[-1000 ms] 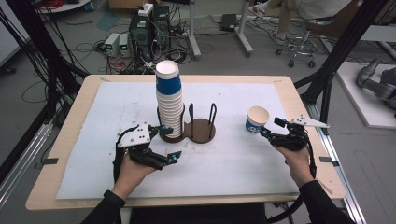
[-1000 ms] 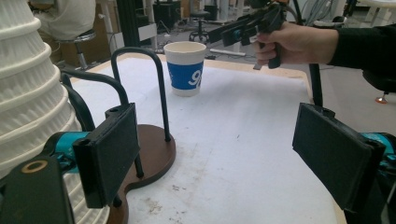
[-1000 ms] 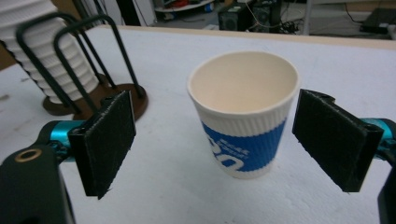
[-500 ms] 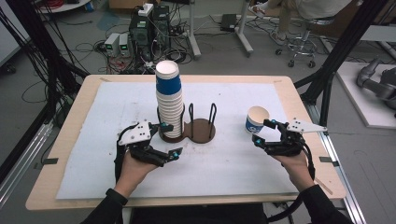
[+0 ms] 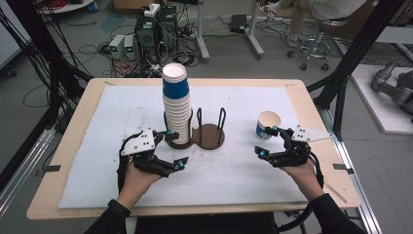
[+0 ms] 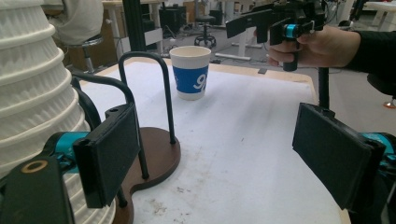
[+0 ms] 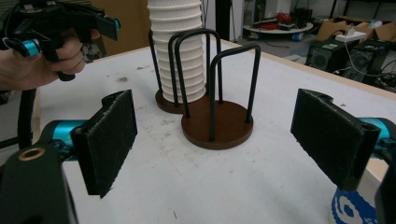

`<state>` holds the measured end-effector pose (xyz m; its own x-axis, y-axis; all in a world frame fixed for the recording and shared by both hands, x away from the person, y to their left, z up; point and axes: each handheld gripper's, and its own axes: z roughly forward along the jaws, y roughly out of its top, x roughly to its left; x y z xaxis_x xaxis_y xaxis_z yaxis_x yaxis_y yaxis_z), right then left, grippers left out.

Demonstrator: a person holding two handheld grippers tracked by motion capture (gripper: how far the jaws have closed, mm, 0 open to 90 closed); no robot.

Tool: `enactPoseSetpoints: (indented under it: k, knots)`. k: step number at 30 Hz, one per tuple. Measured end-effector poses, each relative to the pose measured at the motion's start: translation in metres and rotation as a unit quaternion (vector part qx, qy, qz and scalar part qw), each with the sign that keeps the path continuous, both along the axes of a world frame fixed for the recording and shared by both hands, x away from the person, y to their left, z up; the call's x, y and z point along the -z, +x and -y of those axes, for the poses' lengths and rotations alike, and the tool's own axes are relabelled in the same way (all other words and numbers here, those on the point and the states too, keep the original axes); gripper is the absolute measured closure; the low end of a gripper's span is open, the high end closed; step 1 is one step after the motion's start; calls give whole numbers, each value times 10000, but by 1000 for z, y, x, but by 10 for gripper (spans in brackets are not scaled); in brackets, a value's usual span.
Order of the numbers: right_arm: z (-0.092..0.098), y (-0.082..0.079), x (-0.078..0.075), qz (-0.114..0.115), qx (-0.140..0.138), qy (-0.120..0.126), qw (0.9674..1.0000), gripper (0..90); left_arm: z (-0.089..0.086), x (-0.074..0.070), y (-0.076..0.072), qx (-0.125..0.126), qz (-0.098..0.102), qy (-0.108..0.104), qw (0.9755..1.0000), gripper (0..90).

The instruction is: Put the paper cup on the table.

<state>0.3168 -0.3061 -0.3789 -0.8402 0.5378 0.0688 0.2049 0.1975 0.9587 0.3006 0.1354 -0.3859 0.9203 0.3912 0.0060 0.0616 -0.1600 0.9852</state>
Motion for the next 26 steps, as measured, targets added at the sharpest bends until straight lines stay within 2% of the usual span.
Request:
enactPoseSetpoints:
  k: [6,8,12,15,26]
  knots:
    - [-4,2,2,2,-79,-69,9999,147,-3,0,-1,-37,-1,17,10000,147]
    - [-5,4,3,-73,-119,-66,9999,147,-4,0,-1,-39,-14,16,10000,147]
    - [-5,5,4,-148,-102,-80,9998,147,-5,1,0,-57,-27,46,10000,147]
    - [-5,5,4,-103,-82,-69,9999,147,-4,1,0,-53,-29,51,10000,147]
    - [-3,9,11,-186,63,-64,9998,147,-3,2,2,-69,-95,51,9999,147]
